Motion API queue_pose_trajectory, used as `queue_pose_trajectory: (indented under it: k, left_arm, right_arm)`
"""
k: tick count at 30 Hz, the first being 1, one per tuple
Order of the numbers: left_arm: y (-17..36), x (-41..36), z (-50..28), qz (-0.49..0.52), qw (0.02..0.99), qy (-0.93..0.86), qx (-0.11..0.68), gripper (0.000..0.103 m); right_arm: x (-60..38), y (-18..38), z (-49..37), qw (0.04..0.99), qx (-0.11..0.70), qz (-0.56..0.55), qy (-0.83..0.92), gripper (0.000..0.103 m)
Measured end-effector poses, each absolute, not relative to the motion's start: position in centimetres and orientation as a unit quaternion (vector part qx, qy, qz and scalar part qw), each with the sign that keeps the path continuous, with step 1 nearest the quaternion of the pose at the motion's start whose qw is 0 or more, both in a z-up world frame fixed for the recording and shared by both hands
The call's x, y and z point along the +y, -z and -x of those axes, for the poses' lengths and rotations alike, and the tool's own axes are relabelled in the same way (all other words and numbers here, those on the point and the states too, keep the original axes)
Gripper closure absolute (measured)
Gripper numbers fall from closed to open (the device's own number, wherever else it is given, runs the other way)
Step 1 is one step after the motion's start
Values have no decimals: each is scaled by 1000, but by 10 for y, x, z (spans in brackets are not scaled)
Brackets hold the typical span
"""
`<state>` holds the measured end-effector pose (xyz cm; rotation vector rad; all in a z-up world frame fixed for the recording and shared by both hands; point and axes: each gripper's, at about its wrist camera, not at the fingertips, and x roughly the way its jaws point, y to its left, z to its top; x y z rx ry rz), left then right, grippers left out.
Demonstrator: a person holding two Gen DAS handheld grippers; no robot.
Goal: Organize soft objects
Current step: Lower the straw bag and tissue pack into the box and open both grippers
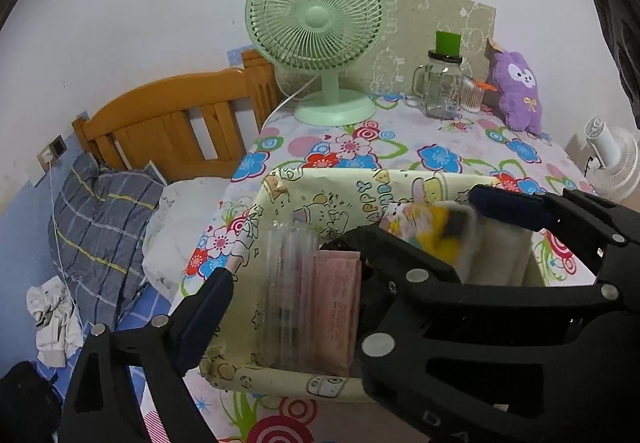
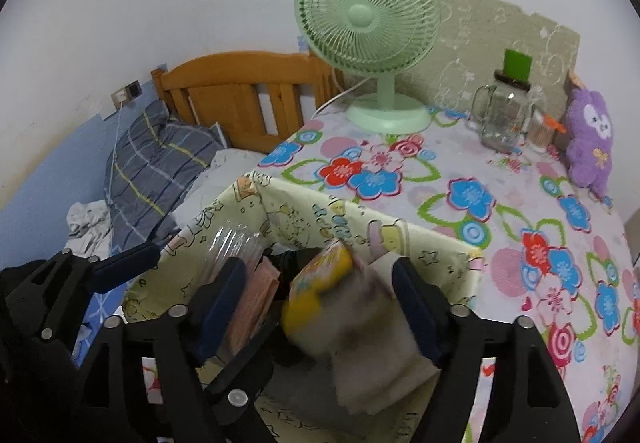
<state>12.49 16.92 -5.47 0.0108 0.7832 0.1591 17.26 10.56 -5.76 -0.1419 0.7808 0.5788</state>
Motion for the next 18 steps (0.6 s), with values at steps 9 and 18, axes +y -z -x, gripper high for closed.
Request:
queue_pose_trajectory:
  k: [9, 18]
  left_arm:
    - [46, 150, -119, -4, 927, -70, 367, 6]
    - [35, 127, -111, 1, 934, -54, 354, 6]
  right_arm:
    - [80, 44, -162, 891, 367, 65, -260, 23]
    - [49, 31, -148, 901, 356, 49, -241, 18]
